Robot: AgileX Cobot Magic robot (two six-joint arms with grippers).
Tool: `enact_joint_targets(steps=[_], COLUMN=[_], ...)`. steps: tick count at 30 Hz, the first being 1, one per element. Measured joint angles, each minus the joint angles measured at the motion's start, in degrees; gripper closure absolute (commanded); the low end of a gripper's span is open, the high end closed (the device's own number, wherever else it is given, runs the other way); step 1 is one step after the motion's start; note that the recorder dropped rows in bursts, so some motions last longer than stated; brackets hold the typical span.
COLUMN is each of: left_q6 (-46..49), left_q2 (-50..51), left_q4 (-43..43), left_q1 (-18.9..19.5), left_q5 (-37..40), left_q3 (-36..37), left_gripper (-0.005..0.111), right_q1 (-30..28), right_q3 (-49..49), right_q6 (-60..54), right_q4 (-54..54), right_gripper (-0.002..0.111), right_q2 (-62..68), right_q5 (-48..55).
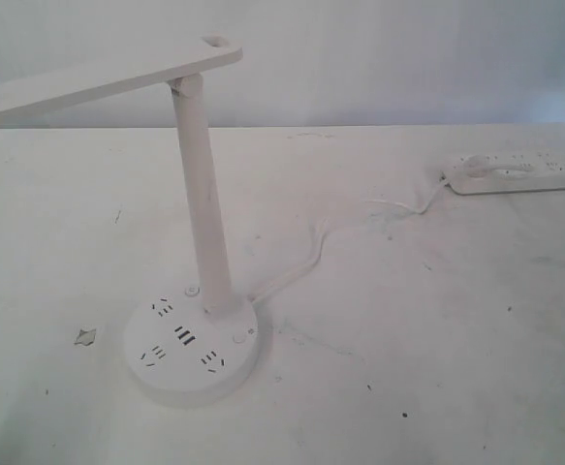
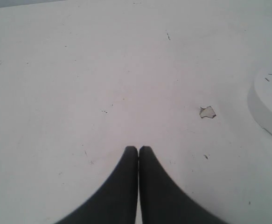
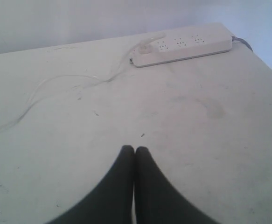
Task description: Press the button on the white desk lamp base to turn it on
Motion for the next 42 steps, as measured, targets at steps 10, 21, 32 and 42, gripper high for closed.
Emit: enact_joint_targets(steps=[10,21,32,42], left_q6=[0.0,0.0,0.0,0.0], left_q2=[0.0,0.0,0.0,0.0], left_q4=[0.0,0.0,0.0,0.0], left_q1=[0.0,0.0,0.0,0.0], left_q5=[0.0,0.0,0.0,0.0], left_q3=[0.0,0.0,0.0,0.0], left_gripper=[0.107,0.107,0.107,0.107], right_q1=[0.0,0.0,0.0,0.0], right_q3=[0.0,0.0,-1.02,-18.37], right_q6=[0.0,0.0,-0.03,22.28], right_q4=[0.0,0.0,5.75,4.37], right_gripper=[0.108,0.108,0.108,0.108], right_q2=[0.0,0.0,-0.26,7.86], right_q5=[0.0,-18.77,-81.21,-74.93])
